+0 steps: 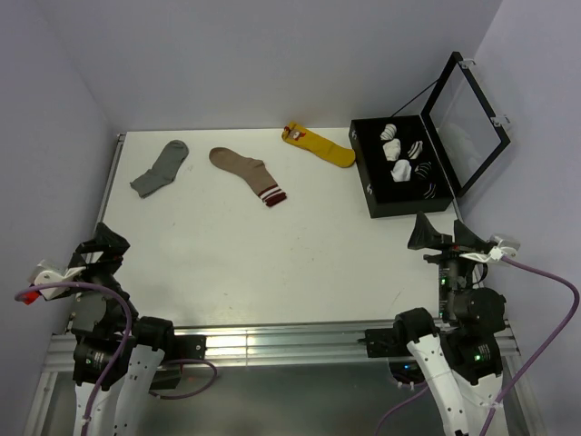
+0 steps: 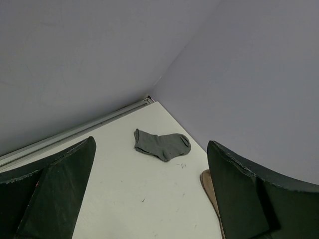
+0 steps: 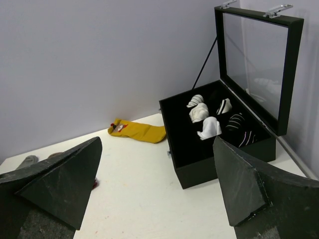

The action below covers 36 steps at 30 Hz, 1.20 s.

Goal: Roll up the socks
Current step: Move the sock to the center of the board.

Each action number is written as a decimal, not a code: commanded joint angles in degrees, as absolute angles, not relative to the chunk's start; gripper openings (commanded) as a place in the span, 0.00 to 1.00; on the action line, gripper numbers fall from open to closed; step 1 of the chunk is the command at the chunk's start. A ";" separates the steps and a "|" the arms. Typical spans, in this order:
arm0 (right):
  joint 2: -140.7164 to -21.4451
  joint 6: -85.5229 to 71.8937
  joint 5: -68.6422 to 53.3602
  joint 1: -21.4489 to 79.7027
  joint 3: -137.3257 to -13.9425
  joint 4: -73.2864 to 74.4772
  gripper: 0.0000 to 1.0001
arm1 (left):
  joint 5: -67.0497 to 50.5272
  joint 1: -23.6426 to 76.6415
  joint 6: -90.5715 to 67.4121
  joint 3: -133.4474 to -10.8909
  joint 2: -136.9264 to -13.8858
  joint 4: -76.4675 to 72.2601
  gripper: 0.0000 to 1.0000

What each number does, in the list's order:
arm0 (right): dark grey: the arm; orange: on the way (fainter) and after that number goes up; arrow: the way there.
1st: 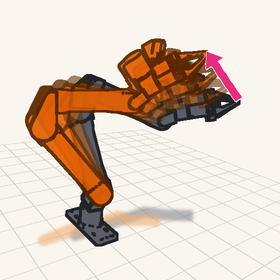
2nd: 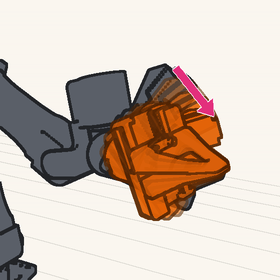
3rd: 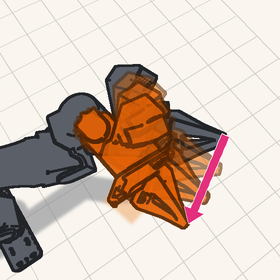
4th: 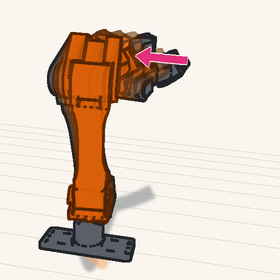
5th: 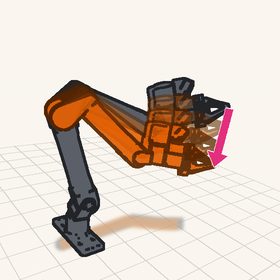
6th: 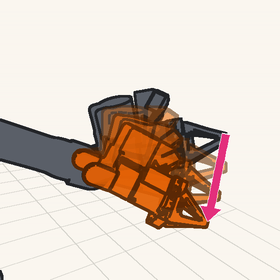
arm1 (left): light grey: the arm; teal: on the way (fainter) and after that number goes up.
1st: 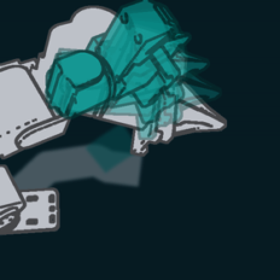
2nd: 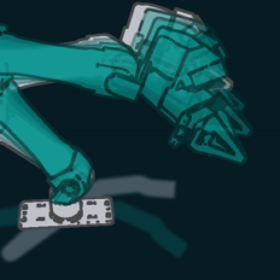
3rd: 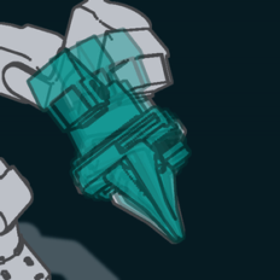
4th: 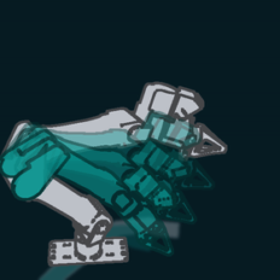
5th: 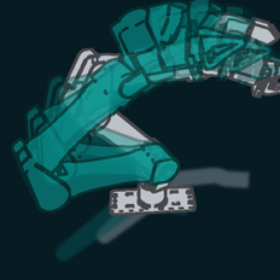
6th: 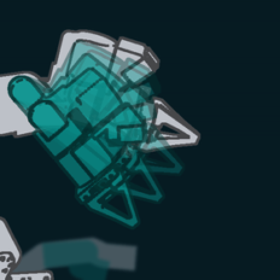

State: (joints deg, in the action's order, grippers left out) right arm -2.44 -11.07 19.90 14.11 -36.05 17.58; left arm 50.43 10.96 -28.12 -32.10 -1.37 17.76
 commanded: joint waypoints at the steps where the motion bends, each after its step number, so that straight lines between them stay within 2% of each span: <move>1: -2.99 -11.86 20.13 14.68 -37.09 16.61 1.00 | 49.92 11.07 -27.42 -31.91 -2.11 15.91 1.00; 10: -13.43 -16.78 17.50 14.68 -44.46 19.33 1.00 | 48.61 11.07 -28.39 -32.43 -1.93 16.17 0.99; 17: -29.51 -19.69 7.85 14.68 -51.94 18.81 1.00 | 46.23 11.07 -27.95 -32.26 -2.46 15.82 1.00; 22: -46.03 -21.62 0.27 14.68 -58.00 18.19 1.00 | 43.69 11.07 -27.43 -32.52 -4.83 15.73 0.99; 28: -66.22 -21.36 -8.60 14.76 -66.17 18.20 1.00 | 35.25 11.07 -28.56 -35.50 -15.98 18.19 0.99; 36: -89.01 -17.06 -14.15 19.06 -76.62 16.35 0.92 | 19.96 10.99 -30.94 -42.27 -40.15 22.94 0.99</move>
State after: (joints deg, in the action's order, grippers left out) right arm -84.58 -19.88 -10.55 16.38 -71.42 18.68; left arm 28.58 10.96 -29.52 -39.24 -35.16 21.19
